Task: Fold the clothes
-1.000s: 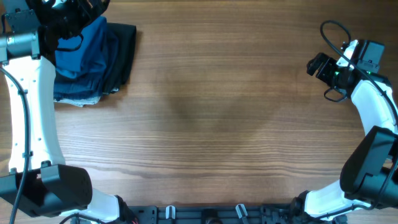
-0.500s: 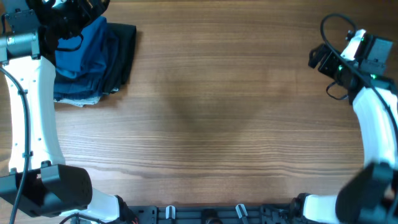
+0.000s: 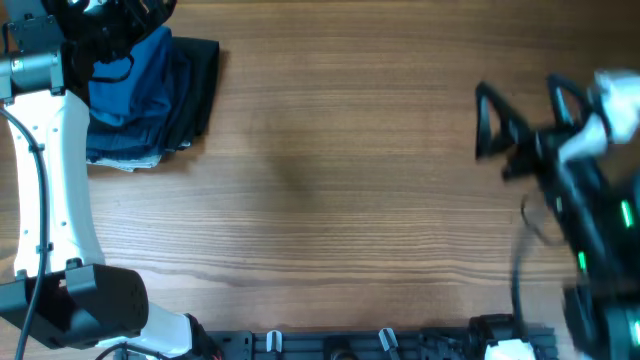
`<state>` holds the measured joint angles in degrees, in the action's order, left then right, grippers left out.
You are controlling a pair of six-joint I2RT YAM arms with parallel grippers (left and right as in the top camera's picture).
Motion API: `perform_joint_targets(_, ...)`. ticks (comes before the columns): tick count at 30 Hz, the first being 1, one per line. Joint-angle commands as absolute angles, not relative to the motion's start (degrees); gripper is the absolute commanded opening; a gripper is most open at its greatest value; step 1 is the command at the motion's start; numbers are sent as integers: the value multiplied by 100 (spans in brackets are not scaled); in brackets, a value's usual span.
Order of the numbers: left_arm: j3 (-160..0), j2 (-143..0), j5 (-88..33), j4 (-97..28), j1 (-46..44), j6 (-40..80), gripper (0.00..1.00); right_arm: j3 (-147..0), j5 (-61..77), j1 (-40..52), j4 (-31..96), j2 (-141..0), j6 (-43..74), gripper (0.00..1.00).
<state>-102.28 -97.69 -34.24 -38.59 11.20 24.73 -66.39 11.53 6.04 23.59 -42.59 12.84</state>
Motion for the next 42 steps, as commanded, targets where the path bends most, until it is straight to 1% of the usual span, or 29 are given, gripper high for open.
perform_joint_targets(1, -10232, -9810, -3489, -3857, 1109, 2486, 100, -6711, 1031, 1007, 2418, -3433, 1350, 100)
perform_joint_targets(3, -10232, -9810, -3489, -3857, 1109, 2486, 100, -6711, 1033, 1044, 2639, -3109, 1369, 100)
perform_joint_targets(8, -10232, -9810, -3489, -3857, 1109, 2486, 100, -6700, 1011, 1044, 3747, -2281, 1345, 100)
perform_joint_targets(14, -10232, -9810, -3489, -3857, 1109, 2486, 100, -6683, 674, 1041, 4703, -1741, 1326, 100)
perform_joint_targets(21, -10232, -9810, -3489, -3857, 1109, 2486, 100, -5937, 462, 1024, 4615, -1096, 1131, 100)
perform_joint_targets(29, -10232, -9810, -3489, -3857, 1109, 2486, 100, -4416, 445, 731, 3269, -574, 1135, 100)
perform_joint_targets(35, -10232, -9810, -3489, -3857, 1109, 2486, 100, -3068, 449, 574, 1935, -60, 1223, 100)
perform_joint_targets(42, -10232, -9810, -3489, -3857, 1109, 2486, 100, -1870, 445, 513, 322, -25, 1212, 100)
